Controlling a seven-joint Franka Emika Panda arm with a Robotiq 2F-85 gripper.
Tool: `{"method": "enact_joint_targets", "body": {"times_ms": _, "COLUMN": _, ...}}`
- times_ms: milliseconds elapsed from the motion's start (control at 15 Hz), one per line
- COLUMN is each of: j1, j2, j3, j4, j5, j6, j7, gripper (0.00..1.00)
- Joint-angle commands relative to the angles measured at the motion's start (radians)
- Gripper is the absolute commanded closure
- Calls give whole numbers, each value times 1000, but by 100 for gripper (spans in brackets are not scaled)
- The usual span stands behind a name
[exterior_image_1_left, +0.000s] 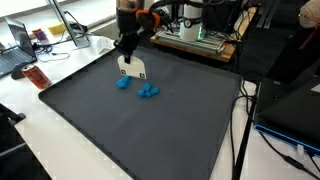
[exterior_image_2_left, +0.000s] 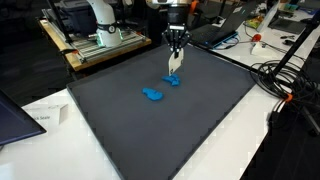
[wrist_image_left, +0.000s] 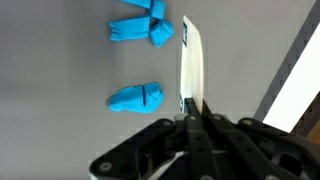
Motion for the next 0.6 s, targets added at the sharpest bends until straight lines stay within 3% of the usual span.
{"method": "enact_joint_targets", "body": {"times_ms": 0, "j1": 7, "j2": -19, "j3": 38, "j4": 0, "j5": 6, "j6": -1, "j7": 9, "gripper": 99}}
{"method": "enact_joint_targets", "body": {"times_ms": 533, "j1": 32, "j2": 20, "j3": 92, "j4": 31, "j5": 3, "j6": 32, "j7": 7, "gripper": 99}}
